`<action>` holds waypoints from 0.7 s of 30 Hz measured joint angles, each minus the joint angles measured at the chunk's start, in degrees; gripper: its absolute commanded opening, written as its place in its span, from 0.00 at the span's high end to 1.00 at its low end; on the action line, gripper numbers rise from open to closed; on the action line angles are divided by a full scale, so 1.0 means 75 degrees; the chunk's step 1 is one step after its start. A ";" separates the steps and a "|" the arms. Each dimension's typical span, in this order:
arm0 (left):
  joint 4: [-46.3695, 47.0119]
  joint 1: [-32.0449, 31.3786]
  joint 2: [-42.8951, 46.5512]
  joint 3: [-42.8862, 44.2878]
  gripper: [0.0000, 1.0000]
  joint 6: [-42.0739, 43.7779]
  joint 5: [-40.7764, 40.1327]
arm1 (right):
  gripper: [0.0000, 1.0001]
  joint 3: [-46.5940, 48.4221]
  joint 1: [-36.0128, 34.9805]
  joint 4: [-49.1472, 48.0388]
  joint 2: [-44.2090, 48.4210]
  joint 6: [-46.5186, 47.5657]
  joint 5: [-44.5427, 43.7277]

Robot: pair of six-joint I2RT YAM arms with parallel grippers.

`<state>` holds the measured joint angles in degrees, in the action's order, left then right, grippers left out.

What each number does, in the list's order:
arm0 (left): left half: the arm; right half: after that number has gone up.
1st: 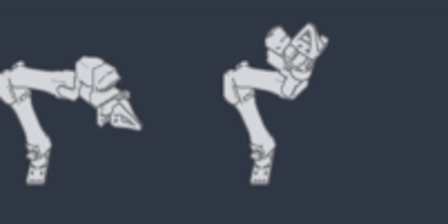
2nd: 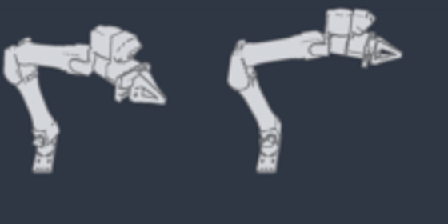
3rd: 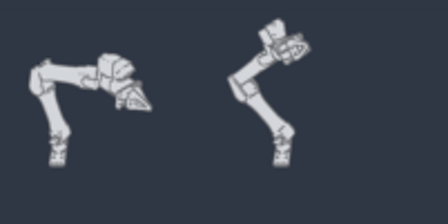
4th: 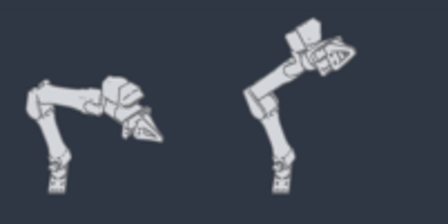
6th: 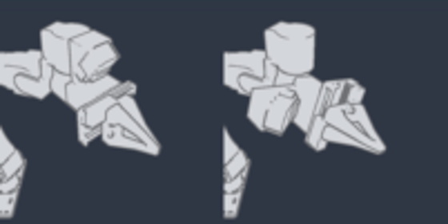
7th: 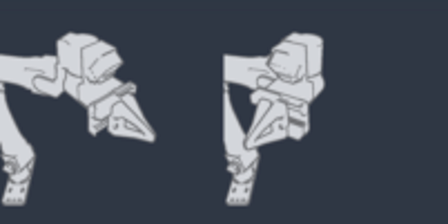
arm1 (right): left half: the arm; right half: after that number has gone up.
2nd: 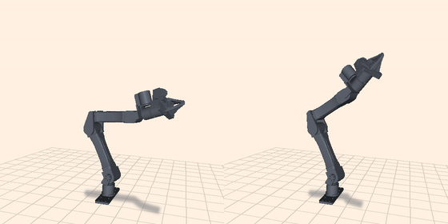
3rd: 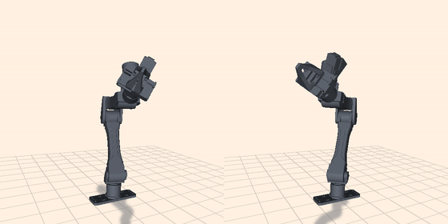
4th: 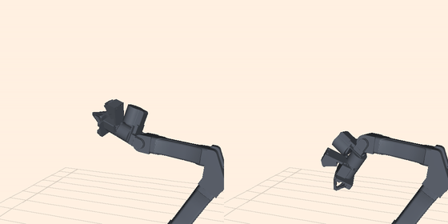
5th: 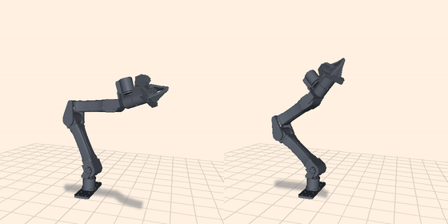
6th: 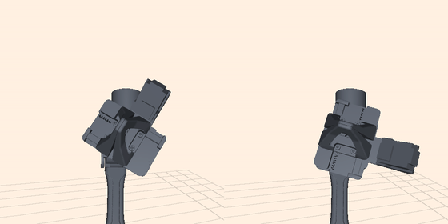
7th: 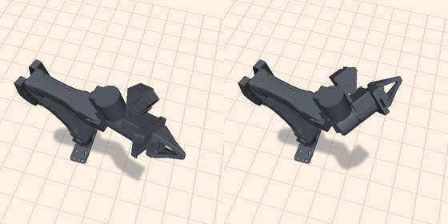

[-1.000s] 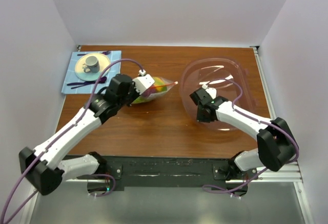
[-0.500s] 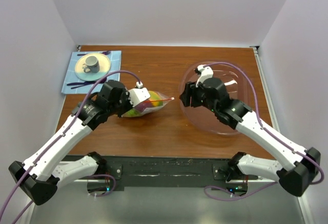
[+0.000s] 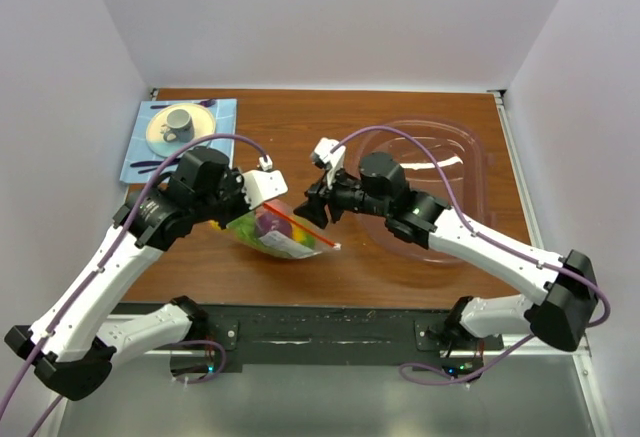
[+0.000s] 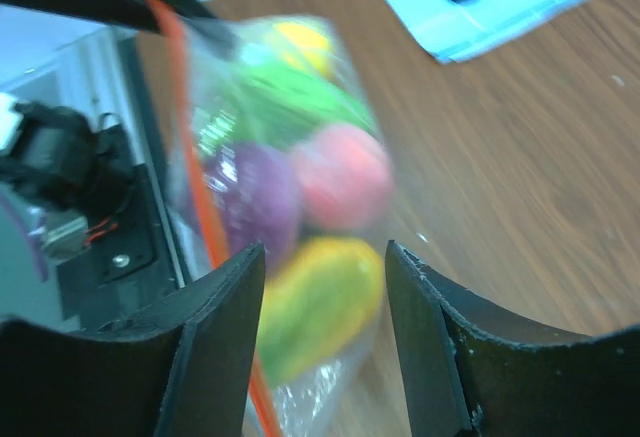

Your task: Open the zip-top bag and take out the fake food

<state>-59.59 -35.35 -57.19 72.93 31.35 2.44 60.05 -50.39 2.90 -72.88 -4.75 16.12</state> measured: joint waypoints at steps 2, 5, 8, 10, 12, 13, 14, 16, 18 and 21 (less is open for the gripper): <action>-0.0087 0.0000 -0.0009 0.0000 1.00 0.0003 0.0012 | 0.48 0.0137 -0.0160 -0.0026 -0.0067 0.0102 0.0198; -0.0198 0.0000 -0.0009 0.0000 1.00 0.0023 0.0020 | 0.50 0.0207 -0.0350 -0.0114 0.0035 0.0152 0.0455; -0.0201 0.0000 -0.0032 0.0000 1.00 0.0061 0.0032 | 0.51 0.0207 -0.0446 -0.0131 0.0236 0.0122 0.0667; -0.0201 0.0000 -0.0055 0.0000 1.00 0.0108 0.0050 | 0.54 0.0198 -0.0498 -0.0166 0.0382 0.0114 0.0775; -0.0201 0.0000 -0.0093 0.0003 1.00 0.0111 0.0061 | 0.55 0.0140 -0.0551 -0.0224 0.0498 0.0108 0.0790; -0.0201 0.0000 -0.0119 0.0003 1.00 0.0111 0.0073 | 0.55 0.0058 -0.0583 -0.0306 0.0548 0.0108 0.0787; -0.0207 0.0000 -0.0137 0.0006 1.00 0.0111 0.0082 | 0.55 -0.0070 -0.0597 -0.0399 0.0595 0.0102 0.0772; -0.0230 0.0000 -0.0181 0.0041 1.00 0.0111 0.0117 | 0.56 -0.0391 -0.0632 -0.0493 0.0650 0.0108 0.0711; -0.0254 0.0000 -0.0204 0.0090 1.00 0.0111 0.0152 | 0.57 -0.0621 -0.0638 -0.0490 0.0624 0.0128 0.0600; -0.0291 0.0000 -0.0207 0.0160 1.00 0.0111 0.0210 | 0.62 -0.0845 -0.0638 -0.0440 0.0586 0.0213 0.0469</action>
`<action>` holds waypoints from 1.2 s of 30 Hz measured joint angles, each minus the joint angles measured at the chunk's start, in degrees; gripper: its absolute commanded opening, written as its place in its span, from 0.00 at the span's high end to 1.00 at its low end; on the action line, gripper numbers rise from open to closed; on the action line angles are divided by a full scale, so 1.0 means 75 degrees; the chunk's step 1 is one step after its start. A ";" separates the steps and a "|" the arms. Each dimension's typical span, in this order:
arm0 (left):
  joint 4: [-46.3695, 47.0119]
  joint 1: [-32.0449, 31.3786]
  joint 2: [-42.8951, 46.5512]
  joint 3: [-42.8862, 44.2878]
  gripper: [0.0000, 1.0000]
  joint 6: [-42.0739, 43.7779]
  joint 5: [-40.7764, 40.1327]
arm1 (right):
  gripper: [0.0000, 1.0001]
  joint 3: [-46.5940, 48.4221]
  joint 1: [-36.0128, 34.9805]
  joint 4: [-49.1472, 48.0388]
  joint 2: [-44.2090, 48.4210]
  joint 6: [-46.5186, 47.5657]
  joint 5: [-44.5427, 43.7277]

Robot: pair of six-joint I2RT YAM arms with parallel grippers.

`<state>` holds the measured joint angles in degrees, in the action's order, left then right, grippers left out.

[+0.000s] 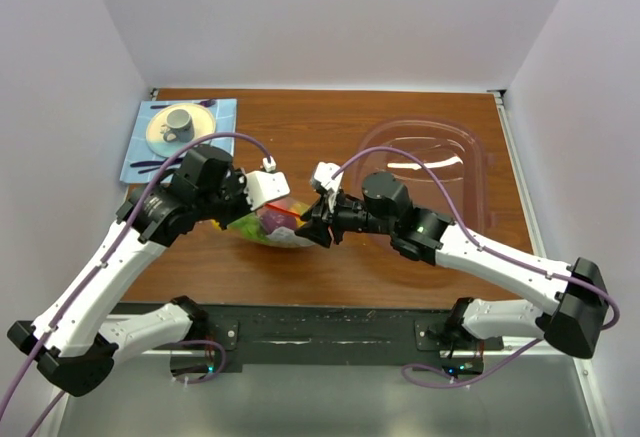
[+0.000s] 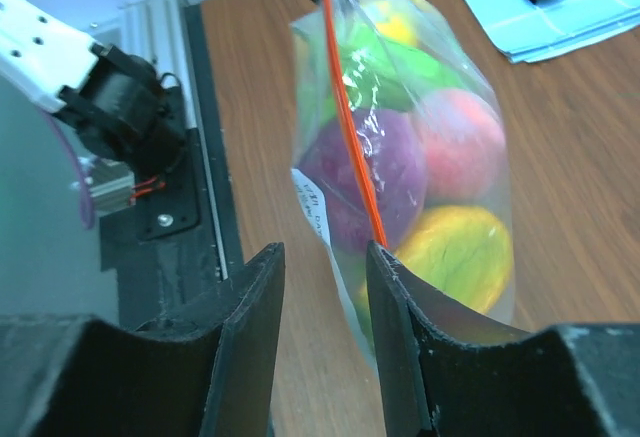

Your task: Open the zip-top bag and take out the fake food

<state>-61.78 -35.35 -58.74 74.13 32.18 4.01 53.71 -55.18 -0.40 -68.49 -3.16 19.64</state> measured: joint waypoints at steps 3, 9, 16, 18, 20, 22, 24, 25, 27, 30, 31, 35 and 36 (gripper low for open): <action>-0.0038 0.0000 -0.0009 0.0052 1.00 -0.0003 0.0038 | 0.69 -0.0023 0.0000 -0.0041 -0.0090 0.0122 -0.0154; -0.0073 0.0000 -0.0038 0.0052 1.00 0.0000 0.0073 | 0.69 -0.0041 0.0000 -0.0143 -0.0347 0.0181 -0.0306; -0.0286 0.0000 -0.0035 0.0052 1.00 0.0029 0.0128 | 0.50 -0.0216 0.0000 -0.0087 -0.0195 0.0344 -0.0720; -0.0353 0.0000 -0.0035 0.0052 1.00 0.0058 0.0128 | 0.48 -0.0216 0.0000 -0.0041 0.0047 0.0440 -0.0877; -0.0382 0.0000 -0.0032 0.0052 1.00 0.0061 0.0128 | 0.45 -0.0216 0.0000 -0.0020 0.0315 0.0536 -0.0953; -0.0420 0.0000 -0.0029 0.0052 1.00 0.0067 0.0128 | 0.44 -0.0216 0.0000 -0.0015 0.0577 0.0635 -0.1049; -0.0443 0.0000 -0.0029 0.0052 1.00 0.0073 0.0131 | 0.44 -0.0216 0.0000 -0.0017 0.0752 0.0766 -0.1139; -0.0458 0.0000 -0.0029 0.0052 1.00 0.0079 0.0140 | 0.44 -0.0216 0.0000 -0.0020 0.0769 0.0810 -0.1160; -0.0484 0.0000 -0.0029 0.0052 1.00 0.0087 0.0181 | 0.44 -0.0216 0.0000 -0.0029 0.0702 0.0918 -0.1236; -0.0490 0.0000 -0.0023 0.0052 1.00 0.0087 0.0210 | 0.45 -0.0213 0.0000 -0.0026 0.0344 0.0997 -0.1169; -0.0490 0.0000 -0.0017 0.0052 1.00 0.0087 0.0210 | 0.46 -0.0213 0.0000 -0.0017 0.0181 0.0994 -0.1052; -0.0484 0.0000 0.0020 0.0038 1.00 0.0087 0.0207 | 0.51 -0.0213 0.0000 -0.0012 -0.0321 0.0938 -0.0600; -0.0484 0.0000 0.0035 0.0029 1.00 0.0087 0.0210 | 0.54 -0.0213 0.0000 -0.0026 -0.0379 0.0912 -0.0484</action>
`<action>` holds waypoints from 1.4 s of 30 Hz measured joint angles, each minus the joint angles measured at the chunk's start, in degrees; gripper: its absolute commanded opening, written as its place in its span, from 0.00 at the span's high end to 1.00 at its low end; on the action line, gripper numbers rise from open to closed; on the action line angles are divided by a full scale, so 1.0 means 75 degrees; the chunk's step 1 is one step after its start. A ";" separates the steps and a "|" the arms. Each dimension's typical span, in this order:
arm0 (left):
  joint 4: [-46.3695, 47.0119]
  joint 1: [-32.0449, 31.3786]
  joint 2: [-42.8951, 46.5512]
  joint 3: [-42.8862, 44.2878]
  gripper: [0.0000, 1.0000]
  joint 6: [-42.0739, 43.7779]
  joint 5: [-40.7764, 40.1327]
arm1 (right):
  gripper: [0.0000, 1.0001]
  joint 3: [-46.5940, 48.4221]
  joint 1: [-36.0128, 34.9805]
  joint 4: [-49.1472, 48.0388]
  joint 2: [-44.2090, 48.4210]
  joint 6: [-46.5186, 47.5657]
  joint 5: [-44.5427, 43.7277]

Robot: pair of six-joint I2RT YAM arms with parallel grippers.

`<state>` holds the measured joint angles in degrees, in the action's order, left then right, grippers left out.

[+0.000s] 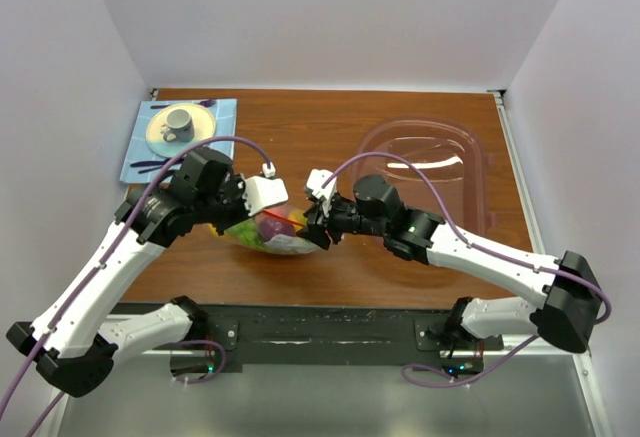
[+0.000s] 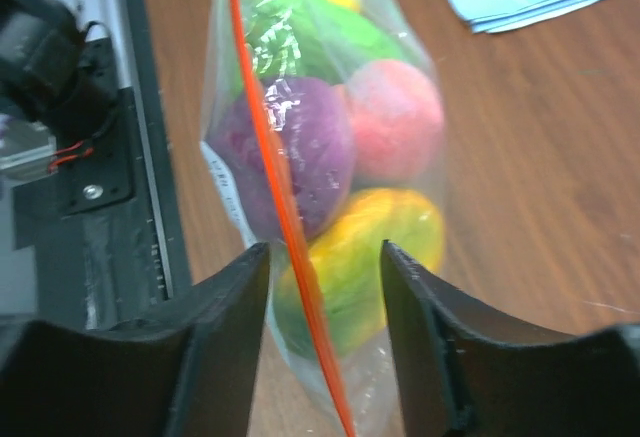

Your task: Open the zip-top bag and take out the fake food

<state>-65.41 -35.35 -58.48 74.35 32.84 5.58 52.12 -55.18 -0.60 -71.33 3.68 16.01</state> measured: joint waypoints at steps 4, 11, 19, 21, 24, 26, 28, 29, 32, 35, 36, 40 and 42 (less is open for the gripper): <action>0.0003 0.0000 0.0012 0.0000 1.00 0.0003 0.0000 | 0.95 0.0000 0.0000 -0.0050 -0.0114 -0.0058 0.0216; 0.0029 0.0015 -0.0012 0.0009 0.64 0.0064 0.0093 | 1.00 0.0283 0.0000 0.0219 -0.0385 -0.0175 0.0262; -0.0163 0.0047 -0.1186 0.1148 0.57 -0.0099 0.1329 | 1.00 0.0857 0.0015 0.0877 -0.0458 -0.0143 0.0233; -0.0125 0.0052 -0.1358 0.1247 0.57 -0.0154 0.1638 | 1.00 0.0970 0.0015 0.0941 -0.0504 -0.0140 0.0265; -0.0026 0.0105 -0.1510 0.1253 0.57 -0.0341 0.1929 | 1.00 0.1005 0.0038 0.0956 -0.0519 -0.0146 0.0364; 0.0055 0.0114 -0.1571 0.1247 0.57 -0.0466 0.2055 | 1.00 0.1005 0.0044 0.0962 -0.0522 -0.0146 0.0428; 0.0102 0.0114 -0.1614 0.1279 0.57 -0.0504 0.2087 | 1.00 0.1005 0.0041 0.0965 -0.0522 -0.0149 0.0446; 0.0079 0.0114 -0.1620 0.1309 0.57 -0.0504 0.2075 | 1.00 0.1005 0.0044 0.0968 -0.0519 -0.0146 0.0443; 0.0026 0.0079 -0.1559 0.1460 0.45 -0.0446 0.1909 | 1.00 0.1005 0.0029 0.0973 -0.0481 -0.0143 0.0393; 0.0032 0.0020 -0.1180 0.1486 0.28 -0.0446 0.1565 | 1.00 0.0982 0.0020 0.0982 -0.0294 -0.0117 0.0248; 0.0073 0.0009 -0.0994 0.1495 0.23 -0.0475 0.1440 | 1.00 0.0982 0.0020 0.0979 -0.0213 -0.0114 0.0207; 0.0399 -0.0003 -0.0286 0.1600 0.05 -0.0685 0.1131 | 1.00 0.0898 0.0009 0.0901 0.0137 -0.0079 0.0058; 0.0560 -0.0003 -0.0117 0.1699 0.00 -0.0854 0.1201 | 1.00 0.0889 0.0006 0.0889 0.0181 -0.0082 0.0035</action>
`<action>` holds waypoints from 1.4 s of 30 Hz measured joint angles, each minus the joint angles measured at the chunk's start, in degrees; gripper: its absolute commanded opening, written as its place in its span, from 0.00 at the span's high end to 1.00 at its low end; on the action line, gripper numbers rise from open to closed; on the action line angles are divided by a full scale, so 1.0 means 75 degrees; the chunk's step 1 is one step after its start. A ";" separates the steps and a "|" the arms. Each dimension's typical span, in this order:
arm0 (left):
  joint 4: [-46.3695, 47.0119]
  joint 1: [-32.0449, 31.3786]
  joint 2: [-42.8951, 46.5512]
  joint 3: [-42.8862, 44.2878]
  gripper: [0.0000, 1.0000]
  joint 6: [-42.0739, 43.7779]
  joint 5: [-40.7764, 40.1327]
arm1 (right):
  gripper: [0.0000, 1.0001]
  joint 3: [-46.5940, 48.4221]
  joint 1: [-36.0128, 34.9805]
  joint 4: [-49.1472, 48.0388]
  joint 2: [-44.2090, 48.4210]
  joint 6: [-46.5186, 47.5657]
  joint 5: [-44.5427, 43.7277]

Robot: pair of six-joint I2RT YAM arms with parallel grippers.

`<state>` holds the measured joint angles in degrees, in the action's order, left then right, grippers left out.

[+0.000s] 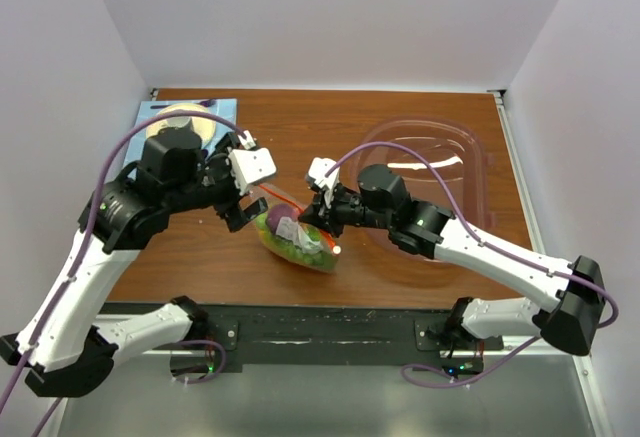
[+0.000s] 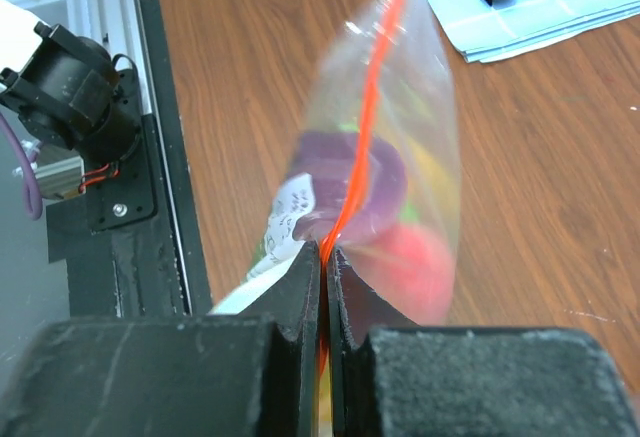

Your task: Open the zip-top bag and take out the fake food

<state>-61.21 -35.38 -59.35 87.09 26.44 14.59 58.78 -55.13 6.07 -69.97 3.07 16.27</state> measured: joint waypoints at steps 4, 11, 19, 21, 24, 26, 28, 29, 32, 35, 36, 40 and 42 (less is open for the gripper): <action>0.0221 0.0000 -0.0076 0.0175 0.00 -0.0242 0.0682 | 1.00 0.0000 0.0000 0.0017 -0.0073 -0.0020 0.0000; 0.0734 0.0000 -0.0580 -0.0752 0.00 -0.0154 0.1848 | 1.00 0.0000 0.0000 -0.0006 -0.0137 -0.0064 0.0160; 0.0868 0.0000 -0.0749 -0.1139 0.20 0.0627 0.1967 | 1.00 0.0000 0.0003 0.0085 -0.0131 -0.0047 0.0201; 0.0892 0.0000 -0.0749 -0.1177 0.32 0.0726 0.1990 | 1.00 0.0000 0.0000 0.0114 -0.0128 -0.0038 0.0204; 0.0918 -0.0003 -0.0749 -0.1335 0.41 0.0933 0.2057 | 1.00 0.0000 0.0000 0.0128 -0.0119 -0.0032 0.0254; 0.0938 -0.0003 -0.0749 -0.1501 0.41 0.1005 0.2084 | 1.00 0.0000 0.0000 0.0128 -0.0119 -0.0032 0.0309; 0.0991 0.0000 -0.0746 -0.1673 0.42 0.1029 0.2171 | 1.00 0.0000 0.0003 0.0224 -0.0119 -0.0026 0.0361; 0.1029 0.0000 -0.0734 -0.1722 0.45 0.1029 0.2177 | 1.00 0.0000 0.0009 0.0286 -0.0119 -0.0020 0.0370; 0.1058 0.0000 -0.0699 -0.1786 0.72 0.1035 0.2206 | 0.98 0.0000 0.0009 0.0367 -0.0122 -0.0003 0.0388; 0.1046 -0.0003 -0.0673 -0.1807 1.00 0.1110 0.2186 | 0.94 0.0006 0.0003 0.0405 -0.0122 -0.0003 0.0405; 0.1037 0.0000 -0.0667 -0.1807 1.00 0.1122 0.2171 | 0.91 0.0006 0.0003 0.0408 -0.0122 -0.0017 0.0405; 0.0857 -0.0003 -0.0641 -0.1813 1.00 0.1172 0.2014 | 0.70 0.0006 0.0003 0.0256 -0.0117 -0.0090 0.0318; 0.0737 0.0000 -0.0641 -0.1845 1.00 0.1169 0.1897 | 0.51 0.0006 0.0000 0.0032 -0.0082 -0.0146 0.0184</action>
<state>-55.68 -35.38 -64.16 73.25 35.20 28.82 58.83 -55.13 6.31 -70.59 1.98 17.65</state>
